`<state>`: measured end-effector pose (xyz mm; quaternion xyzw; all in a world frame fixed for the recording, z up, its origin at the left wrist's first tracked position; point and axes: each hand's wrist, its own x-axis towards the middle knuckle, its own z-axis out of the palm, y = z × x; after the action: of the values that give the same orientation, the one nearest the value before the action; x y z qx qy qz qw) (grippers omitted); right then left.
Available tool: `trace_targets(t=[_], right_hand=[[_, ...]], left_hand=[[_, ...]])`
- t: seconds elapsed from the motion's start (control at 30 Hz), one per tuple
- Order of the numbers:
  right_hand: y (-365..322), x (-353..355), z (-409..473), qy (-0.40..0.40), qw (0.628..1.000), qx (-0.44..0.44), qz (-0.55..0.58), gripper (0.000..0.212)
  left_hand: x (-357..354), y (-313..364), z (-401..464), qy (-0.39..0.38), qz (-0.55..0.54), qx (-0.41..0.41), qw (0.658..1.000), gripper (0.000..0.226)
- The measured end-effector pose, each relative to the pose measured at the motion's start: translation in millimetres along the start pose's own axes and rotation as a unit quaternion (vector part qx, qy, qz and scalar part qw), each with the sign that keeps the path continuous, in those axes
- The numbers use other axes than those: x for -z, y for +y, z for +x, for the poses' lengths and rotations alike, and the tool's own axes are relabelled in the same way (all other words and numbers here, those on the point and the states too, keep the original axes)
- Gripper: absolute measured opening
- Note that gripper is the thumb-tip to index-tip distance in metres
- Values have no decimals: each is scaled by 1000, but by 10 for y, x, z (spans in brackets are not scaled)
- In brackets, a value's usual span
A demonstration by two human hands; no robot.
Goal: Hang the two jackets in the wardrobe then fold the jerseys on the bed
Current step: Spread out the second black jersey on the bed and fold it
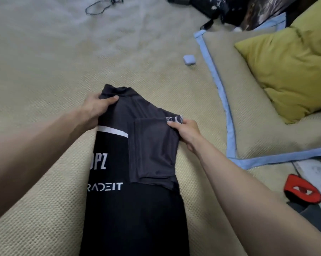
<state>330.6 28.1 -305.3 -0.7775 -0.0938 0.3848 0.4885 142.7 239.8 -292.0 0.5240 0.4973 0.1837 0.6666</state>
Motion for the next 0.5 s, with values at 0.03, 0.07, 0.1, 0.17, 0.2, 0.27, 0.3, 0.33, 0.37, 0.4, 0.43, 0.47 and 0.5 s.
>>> trace_targets(t=[0.03, 0.07, 0.1, 0.17, 0.2, 0.27, 0.3, 0.33, 0.37, 0.4, 0.43, 0.47, 0.5], right_hand=[[-107, 14, 28, 3, 1000, 12, -19, 7], [-213, 31, 66, 6, 999, 26, -36, 9], [-306, 50, 114, 8, 998, 39, -52, 13], [-514, 87, 176, 4, 996, 65, -68, 16], [-620, 103, 207, 3, 994, 80, -73, 18], [-843, 140, 228, 1, 990, 111, -85, 22], [-951, 169, 230, -1, 987, 128, -93, 23], [-1044, 199, 202, -1, 984, 147, -103, 26], [-1122, 237, 143, -2, 978, 167, -121, 30], [-1149, 279, 58, -3, 970, 193, -151, 34], [-1129, 326, -59, -8, 956, 220, -192, 35], [-1079, 377, -225, -16, 943, 241, -230, 30], [-1002, 445, -441, -34, 930, 259, -257, 20]], left_hand=[[1, 101, 34, 2, -4, -6, 1000, 26], [-6, 210, 57, 2, -4, -12, 1000, 28], [-5, 315, 82, -1, -2, -18, 1000, 31], [-7, 546, 93, -14, -5, -32, 999, 33], [-5, 665, 71, -19, -12, -41, 999, 31], [1, 887, -6, -34, -25, -62, 997, 18], [11, 985, -67, -44, -27, -73, 996, 12], [34, 1065, -165, -54, -25, -83, 995, 10], [78, 1126, -267, -62, -13, -96, 993, 11], [119, 1175, -403, -70, 9, -117, 991, 12], [173, 1199, -574, -80, 46, -143, 985, 14], [217, 1206, -793, -94, 95, -172, 976, 15], [275, 1174, -1031, -106, 153, -204, 961, 15]])
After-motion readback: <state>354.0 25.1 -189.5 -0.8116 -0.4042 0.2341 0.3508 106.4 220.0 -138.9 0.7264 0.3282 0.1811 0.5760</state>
